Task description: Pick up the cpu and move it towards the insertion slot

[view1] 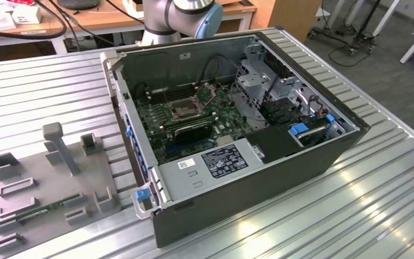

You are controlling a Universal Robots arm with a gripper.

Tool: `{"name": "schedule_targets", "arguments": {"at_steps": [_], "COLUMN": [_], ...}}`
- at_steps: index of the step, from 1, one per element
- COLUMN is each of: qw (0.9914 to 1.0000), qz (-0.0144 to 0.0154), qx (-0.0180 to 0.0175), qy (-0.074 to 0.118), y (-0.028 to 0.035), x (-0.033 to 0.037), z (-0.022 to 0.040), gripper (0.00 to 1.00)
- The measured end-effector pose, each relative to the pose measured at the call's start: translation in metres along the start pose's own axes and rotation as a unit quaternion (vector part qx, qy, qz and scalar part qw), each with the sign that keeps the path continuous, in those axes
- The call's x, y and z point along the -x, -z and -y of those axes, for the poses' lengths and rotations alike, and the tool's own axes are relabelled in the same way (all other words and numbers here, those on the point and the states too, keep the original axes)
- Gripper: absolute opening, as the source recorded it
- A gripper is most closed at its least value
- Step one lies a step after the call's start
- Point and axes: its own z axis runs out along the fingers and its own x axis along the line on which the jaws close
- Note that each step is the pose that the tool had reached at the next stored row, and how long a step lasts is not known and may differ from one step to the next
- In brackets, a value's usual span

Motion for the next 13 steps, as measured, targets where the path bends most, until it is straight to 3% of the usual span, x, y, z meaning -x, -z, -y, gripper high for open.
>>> {"name": "schedule_targets", "arguments": {"at_steps": [13], "qw": [1.0], "qz": [0.0], "qx": [0.0], "qy": [0.0], "y": [0.0233], "x": [0.0005], "z": [0.0002], "gripper": [0.54]}}
